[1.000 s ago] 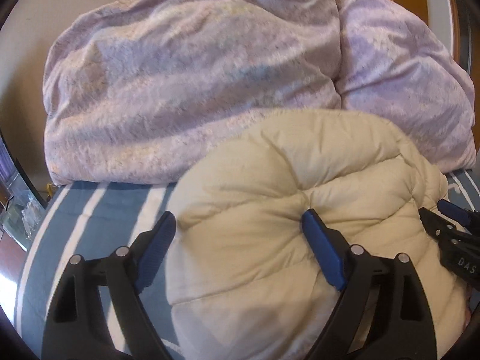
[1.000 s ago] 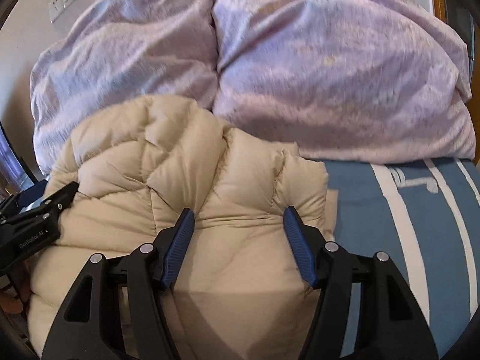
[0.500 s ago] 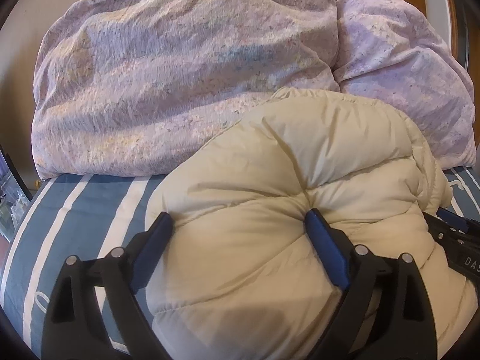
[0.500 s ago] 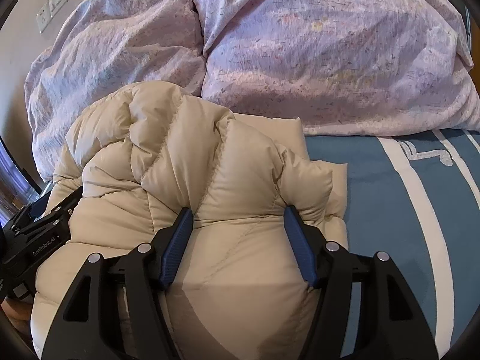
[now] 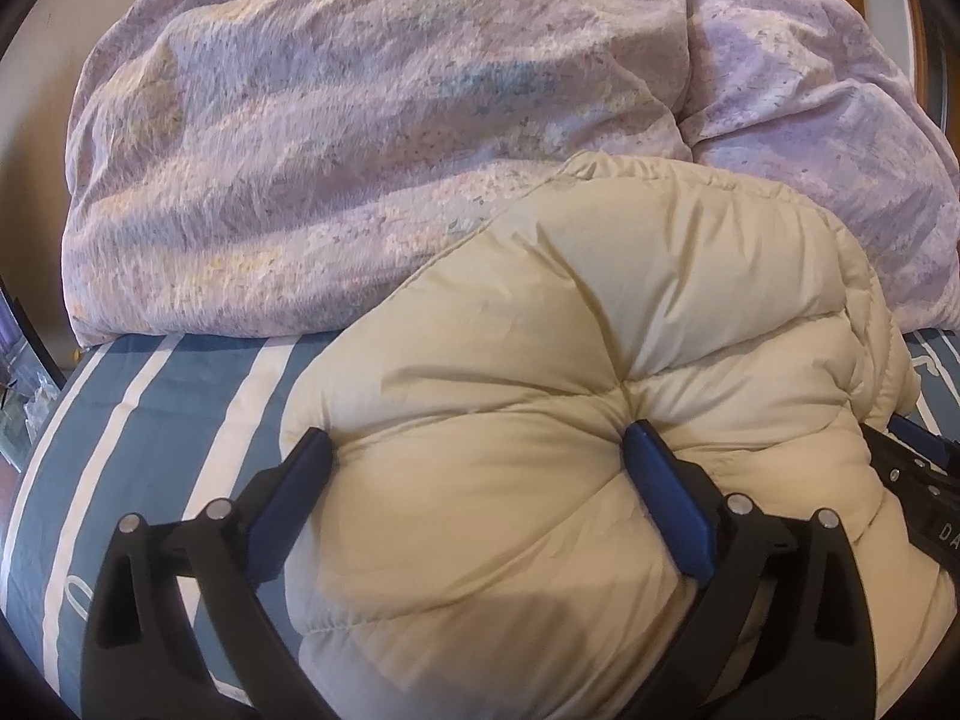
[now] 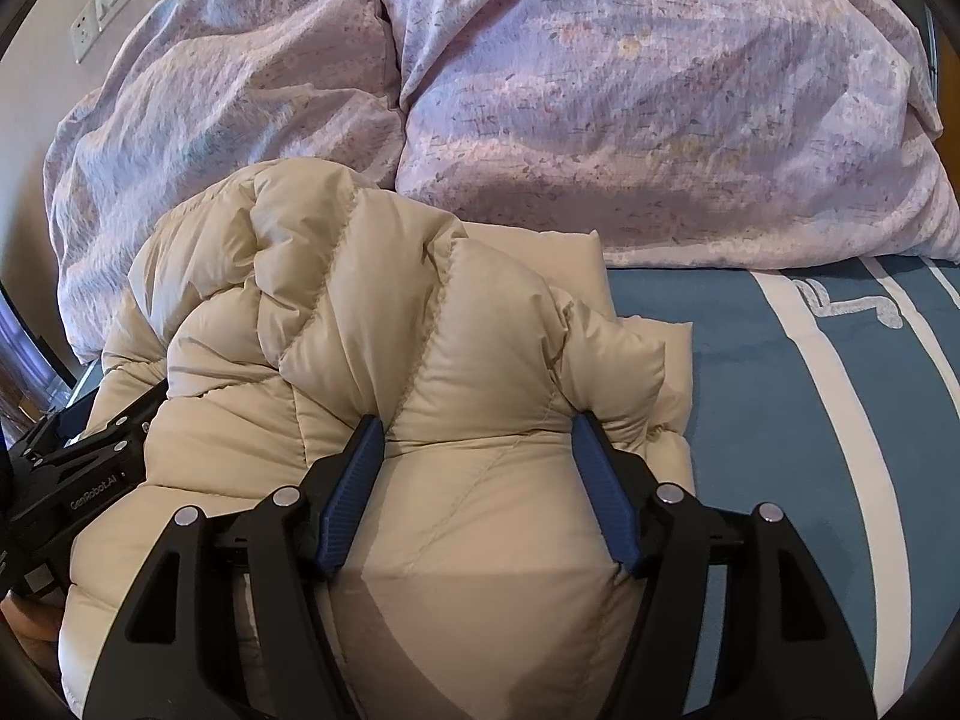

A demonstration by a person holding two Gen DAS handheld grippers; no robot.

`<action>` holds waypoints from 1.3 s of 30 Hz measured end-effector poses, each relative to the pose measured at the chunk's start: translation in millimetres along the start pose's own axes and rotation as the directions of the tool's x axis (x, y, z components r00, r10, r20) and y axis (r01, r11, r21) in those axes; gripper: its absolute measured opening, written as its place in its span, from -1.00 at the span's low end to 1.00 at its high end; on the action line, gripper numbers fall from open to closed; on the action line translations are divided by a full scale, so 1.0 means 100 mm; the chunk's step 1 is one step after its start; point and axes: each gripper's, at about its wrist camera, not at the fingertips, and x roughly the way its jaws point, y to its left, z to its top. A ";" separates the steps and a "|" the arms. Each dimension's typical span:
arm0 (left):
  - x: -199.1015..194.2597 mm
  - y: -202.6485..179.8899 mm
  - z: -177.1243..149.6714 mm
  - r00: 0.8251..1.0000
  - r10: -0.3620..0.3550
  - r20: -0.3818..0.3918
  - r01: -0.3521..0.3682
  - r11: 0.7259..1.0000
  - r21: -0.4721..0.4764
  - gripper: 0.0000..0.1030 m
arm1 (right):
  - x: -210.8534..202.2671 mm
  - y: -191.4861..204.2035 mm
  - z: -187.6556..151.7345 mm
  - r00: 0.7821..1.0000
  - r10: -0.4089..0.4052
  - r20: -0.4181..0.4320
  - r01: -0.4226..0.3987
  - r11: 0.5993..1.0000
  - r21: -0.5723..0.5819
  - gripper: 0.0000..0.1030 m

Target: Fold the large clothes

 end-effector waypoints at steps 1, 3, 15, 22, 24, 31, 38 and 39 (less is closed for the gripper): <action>0.01 0.01 0.00 1.000 -0.001 -0.002 0.001 1.000 -0.002 0.91 | 0.00 0.00 0.00 1.000 0.000 -0.001 0.000 1.000 0.002 0.31; 0.03 0.02 0.00 1.000 -0.005 -0.008 0.005 1.000 -0.008 0.93 | 0.01 -0.01 0.01 1.000 0.002 -0.003 -0.002 1.000 0.005 0.33; 0.00 0.12 -0.01 1.000 -0.001 -0.003 0.001 1.000 -0.028 0.96 | -0.02 -0.05 0.06 1.000 -0.013 -0.001 0.013 1.000 0.011 0.58; -0.58 0.31 -0.27 0.997 -0.074 0.001 0.074 0.996 -0.048 0.95 | -0.60 -0.26 -0.16 1.000 -0.014 -0.004 0.014 0.996 0.093 0.96; -0.80 0.33 -0.38 0.996 -0.088 0.007 0.088 0.996 -0.033 0.96 | -0.81 -0.27 -0.27 1.000 -0.018 0.000 0.017 0.996 0.087 0.97; -1.52 0.37 -0.90 0.995 -0.094 -0.016 0.094 0.996 -0.011 0.96 | -1.47 -0.02 -0.70 1.000 0.019 0.004 -0.019 1.000 -0.008 0.97; -2.04 0.41 -1.27 0.992 -0.126 0.011 0.127 0.991 -0.046 0.96 | -1.85 0.11 -1.05 0.999 0.050 -0.002 -0.050 0.999 -0.016 0.97; -2.07 0.40 -1.29 0.992 -0.125 0.013 0.126 0.991 -0.046 0.96 | -1.88 0.11 -1.10 0.999 0.050 -0.009 -0.050 0.999 -0.008 0.97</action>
